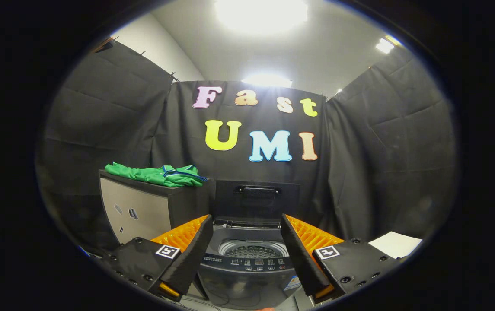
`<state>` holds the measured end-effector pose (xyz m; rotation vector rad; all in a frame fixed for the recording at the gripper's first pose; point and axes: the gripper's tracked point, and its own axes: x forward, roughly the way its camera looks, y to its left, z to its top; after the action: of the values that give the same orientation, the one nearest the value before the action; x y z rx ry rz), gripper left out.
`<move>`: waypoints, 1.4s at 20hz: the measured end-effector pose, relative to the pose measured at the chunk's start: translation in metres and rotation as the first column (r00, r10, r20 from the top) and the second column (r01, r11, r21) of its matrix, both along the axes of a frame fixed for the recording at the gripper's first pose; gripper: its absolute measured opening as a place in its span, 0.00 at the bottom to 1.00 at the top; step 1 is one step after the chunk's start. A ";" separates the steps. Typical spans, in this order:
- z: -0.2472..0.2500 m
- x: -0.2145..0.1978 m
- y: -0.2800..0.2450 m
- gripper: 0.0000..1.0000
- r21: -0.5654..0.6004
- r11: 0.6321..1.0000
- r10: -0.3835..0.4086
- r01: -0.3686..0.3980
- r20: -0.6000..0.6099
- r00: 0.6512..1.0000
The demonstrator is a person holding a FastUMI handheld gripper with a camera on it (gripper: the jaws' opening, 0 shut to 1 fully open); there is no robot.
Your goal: Put the clothes into the washing machine and then close the washing machine lid.
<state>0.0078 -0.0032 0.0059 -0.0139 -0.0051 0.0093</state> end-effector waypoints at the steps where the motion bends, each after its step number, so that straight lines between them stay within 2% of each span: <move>1: 0.001 0.000 0.000 0.98 -0.001 1.000 0.002 -0.002 0.000 1.000; 10: 0.005 0.001 0.005 0.98 -0.008 1.000 0.015 -0.015 -0.003 1.000; 14: 0.018 0.009 0.010 0.98 0.026 0.999 0.034 -0.034 -0.016 0.999; 19: 0.053 0.031 0.024 0.98 0.048 0.996 0.079 -0.079 0.002 0.997; 24: 0.113 0.057 0.043 0.97 0.026 0.990 0.137 -0.139 0.056 0.989; 28: 0.148 0.079 0.065 0.98 0.008 0.983 0.181 -0.181 0.037 0.983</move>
<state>0.0872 0.0615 0.1541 -0.0027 -0.0428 0.1912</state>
